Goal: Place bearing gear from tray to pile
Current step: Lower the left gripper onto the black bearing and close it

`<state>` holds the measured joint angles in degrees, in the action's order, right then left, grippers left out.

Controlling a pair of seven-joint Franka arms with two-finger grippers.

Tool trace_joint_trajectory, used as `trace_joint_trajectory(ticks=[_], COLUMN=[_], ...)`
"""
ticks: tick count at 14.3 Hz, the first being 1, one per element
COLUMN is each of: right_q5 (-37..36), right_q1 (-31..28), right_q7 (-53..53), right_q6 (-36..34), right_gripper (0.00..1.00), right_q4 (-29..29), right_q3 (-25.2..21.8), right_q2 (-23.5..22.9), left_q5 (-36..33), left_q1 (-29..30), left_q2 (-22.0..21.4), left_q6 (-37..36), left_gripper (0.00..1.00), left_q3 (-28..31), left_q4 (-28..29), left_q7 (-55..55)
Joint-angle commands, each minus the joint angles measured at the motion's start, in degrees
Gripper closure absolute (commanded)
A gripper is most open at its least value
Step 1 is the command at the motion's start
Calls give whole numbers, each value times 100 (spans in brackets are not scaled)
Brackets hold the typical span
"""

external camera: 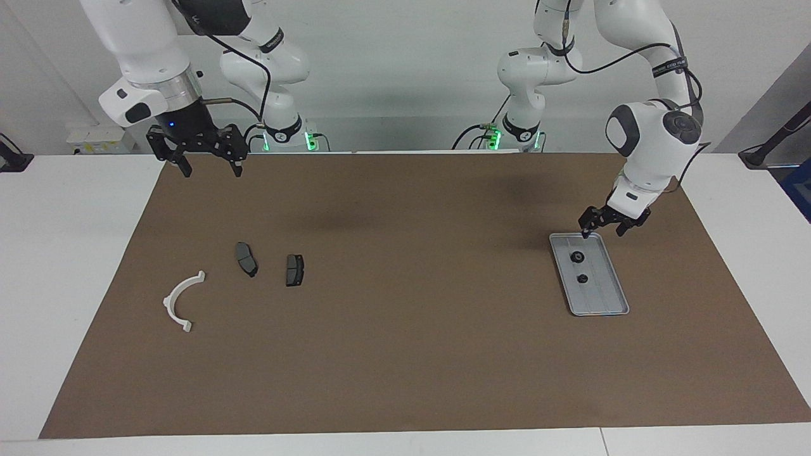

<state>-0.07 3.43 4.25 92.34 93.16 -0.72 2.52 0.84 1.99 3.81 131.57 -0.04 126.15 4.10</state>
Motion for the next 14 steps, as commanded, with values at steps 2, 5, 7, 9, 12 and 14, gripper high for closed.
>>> trace_joint_trajectory(ticks=[2,5,7,9,12,14], right_q5=[165,165,165,165,165,165], right_q1=[-18,-27,-18,8,17,17], right_q7=[67,58,58,40,23,40], right_q6=[38,38,38,29,38,38], right_gripper=[0,0,0,0,0,0], right_q4=[97,97,97,97,97,97], right_q3=[-16,-16,-16,-16,-16,-16], right_q2=[100,100,109,109,109,109], left_q5=[39,39,39,39,39,39], left_q1=[-110,-119,-189,-216,-243,-243], left_q2=[418,594,690,708,708,691], left_q6=[553,720,869,887,844,765], left_gripper=[7,7,7,7,8,8], left_q3=[-5,-5,-5,-5,-5,-5], left_q4=[50,15,15,15,23,32], left_q7=[64,64,47,29,12,47])
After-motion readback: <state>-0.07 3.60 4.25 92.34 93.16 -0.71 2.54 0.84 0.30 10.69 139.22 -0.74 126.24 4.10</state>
